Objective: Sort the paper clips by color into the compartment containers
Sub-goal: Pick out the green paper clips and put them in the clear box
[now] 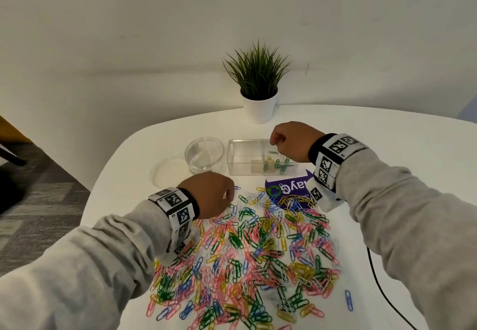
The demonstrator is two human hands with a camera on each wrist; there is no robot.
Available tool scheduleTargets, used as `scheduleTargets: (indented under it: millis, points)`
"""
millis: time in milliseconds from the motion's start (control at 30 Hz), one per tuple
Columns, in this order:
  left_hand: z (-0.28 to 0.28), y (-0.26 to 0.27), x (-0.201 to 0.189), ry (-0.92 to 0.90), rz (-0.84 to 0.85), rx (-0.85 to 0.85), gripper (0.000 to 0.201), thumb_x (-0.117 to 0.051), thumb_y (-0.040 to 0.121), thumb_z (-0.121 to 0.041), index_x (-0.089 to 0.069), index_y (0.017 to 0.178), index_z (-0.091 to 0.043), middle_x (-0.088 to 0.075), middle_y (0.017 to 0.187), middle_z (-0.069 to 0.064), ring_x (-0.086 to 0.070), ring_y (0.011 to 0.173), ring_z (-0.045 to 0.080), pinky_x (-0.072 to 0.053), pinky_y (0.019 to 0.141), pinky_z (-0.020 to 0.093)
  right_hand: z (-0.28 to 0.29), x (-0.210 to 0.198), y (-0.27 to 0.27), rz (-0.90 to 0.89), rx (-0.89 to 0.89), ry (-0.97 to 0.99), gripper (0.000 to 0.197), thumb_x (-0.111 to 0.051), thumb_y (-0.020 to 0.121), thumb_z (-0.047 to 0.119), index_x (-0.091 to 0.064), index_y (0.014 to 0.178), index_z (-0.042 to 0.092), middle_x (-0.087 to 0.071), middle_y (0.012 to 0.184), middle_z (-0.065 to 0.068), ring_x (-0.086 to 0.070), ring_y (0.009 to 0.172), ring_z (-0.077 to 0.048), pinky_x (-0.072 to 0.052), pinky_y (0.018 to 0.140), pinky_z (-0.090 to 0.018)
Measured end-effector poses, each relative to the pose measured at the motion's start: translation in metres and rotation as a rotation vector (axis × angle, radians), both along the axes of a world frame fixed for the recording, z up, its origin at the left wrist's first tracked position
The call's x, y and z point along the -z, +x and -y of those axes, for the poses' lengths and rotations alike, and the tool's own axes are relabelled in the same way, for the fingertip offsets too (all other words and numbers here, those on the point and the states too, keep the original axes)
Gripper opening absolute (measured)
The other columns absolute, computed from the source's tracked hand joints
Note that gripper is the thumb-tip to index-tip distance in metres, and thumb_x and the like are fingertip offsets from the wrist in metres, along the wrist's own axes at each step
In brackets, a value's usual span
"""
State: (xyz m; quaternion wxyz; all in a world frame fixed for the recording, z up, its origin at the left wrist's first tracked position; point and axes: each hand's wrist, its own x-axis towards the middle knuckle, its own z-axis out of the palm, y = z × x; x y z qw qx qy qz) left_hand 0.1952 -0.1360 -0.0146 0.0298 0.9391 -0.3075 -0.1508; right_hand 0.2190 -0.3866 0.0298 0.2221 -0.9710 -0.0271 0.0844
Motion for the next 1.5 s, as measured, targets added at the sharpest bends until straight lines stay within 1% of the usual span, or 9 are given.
scheduleTargets:
  millis: [167,367,533,633,800,933,1100,1200,1500]
  points:
    - [0.002,-0.002,0.001,0.037,0.000,0.005,0.022,-0.057,0.094,-0.042,-0.062,0.115,-0.035,-0.047,0.095,-0.015,-0.054,0.100,0.011,-0.041,0.080,0.024,0.004,-0.013,0.002,-0.018,-0.011,0.087,0.034,-0.046,0.092,0.001,-0.066,0.115,0.017,-0.060,0.114,0.001,-0.055,0.105,-0.017,-0.041,0.085,-0.026]
    - [0.009,-0.004,-0.002,0.087,-0.013,0.029,0.014,-0.054,0.090,-0.033,-0.061,0.100,-0.027,-0.050,0.074,-0.017,-0.051,0.074,0.006,-0.031,0.055,0.016,0.015,-0.010,0.003,0.084,0.061,0.305,0.039,-0.046,0.088,-0.008,-0.060,0.083,0.028,-0.066,0.106,-0.001,-0.066,0.103,-0.017,-0.053,0.096,-0.041]
    - [0.002,0.001,-0.005,0.043,-0.045,-0.008,0.010,-0.053,0.091,-0.033,-0.061,0.096,-0.029,-0.057,0.082,-0.016,-0.057,0.082,0.008,-0.044,0.068,0.023,0.011,0.001,0.007,0.084,0.046,0.377,0.034,-0.041,0.093,-0.002,-0.057,0.092,0.028,-0.064,0.108,-0.002,-0.067,0.099,-0.016,-0.056,0.091,-0.041]
    - [-0.002,0.003,-0.009,-0.023,-0.029,-0.062,0.011,-0.056,0.094,-0.033,-0.065,0.099,-0.030,-0.051,0.072,-0.017,-0.049,0.068,0.001,-0.036,0.060,0.018,0.013,0.009,0.009,0.140,0.004,0.187,0.027,-0.046,0.097,0.005,-0.057,0.107,0.028,-0.063,0.118,0.002,-0.060,0.111,-0.018,-0.047,0.094,-0.030]
    - [0.002,-0.001,-0.006,0.080,-0.011,-0.023,0.021,-0.060,0.092,-0.045,-0.064,0.109,-0.033,-0.051,0.093,-0.014,-0.050,0.090,0.009,-0.044,0.080,0.026,0.012,0.014,0.005,0.121,-0.060,0.154,0.041,-0.037,0.099,0.003,-0.057,0.123,0.030,-0.040,0.152,0.003,-0.036,0.140,-0.018,-0.026,0.108,-0.023]
    - [0.007,-0.007,-0.004,0.190,0.097,0.086,0.022,-0.048,0.097,-0.036,-0.063,0.109,-0.025,-0.064,0.099,-0.006,-0.058,0.088,0.016,-0.042,0.067,0.025,0.000,0.021,0.005,0.263,-0.139,0.019,0.054,-0.041,0.090,-0.011,-0.059,0.124,0.028,-0.025,0.161,0.000,-0.009,0.152,-0.023,-0.015,0.122,-0.040]
    - [0.006,-0.011,-0.001,0.221,0.100,0.082,0.024,-0.050,0.092,-0.037,-0.055,0.103,-0.016,-0.058,0.086,-0.001,-0.051,0.075,0.018,-0.038,0.061,0.027,-0.028,0.020,-0.020,0.486,-0.140,-0.108,0.025,-0.056,0.088,0.010,-0.064,0.107,0.025,-0.055,0.122,0.000,-0.047,0.116,-0.026,-0.042,0.097,-0.045]
    - [-0.001,-0.005,0.001,0.095,0.012,0.034,0.016,-0.050,0.092,-0.035,-0.057,0.098,-0.022,-0.058,0.082,-0.007,-0.058,0.078,0.017,-0.047,0.065,0.028,-0.057,0.021,-0.040,0.247,-0.314,-0.120,0.009,-0.050,0.096,0.025,-0.059,0.100,0.025,-0.058,0.097,0.004,-0.056,0.088,-0.019,-0.045,0.073,-0.032]
    - [-0.010,0.002,-0.001,0.072,0.051,0.022,0.028,-0.059,0.093,-0.046,-0.063,0.118,-0.034,-0.064,0.112,-0.006,-0.059,0.106,0.016,-0.043,0.081,0.026,-0.083,0.046,-0.037,-0.099,-0.362,-0.205,0.022,-0.066,0.090,0.026,-0.065,0.112,0.027,-0.050,0.099,0.007,-0.057,0.098,-0.019,-0.042,0.076,-0.029]
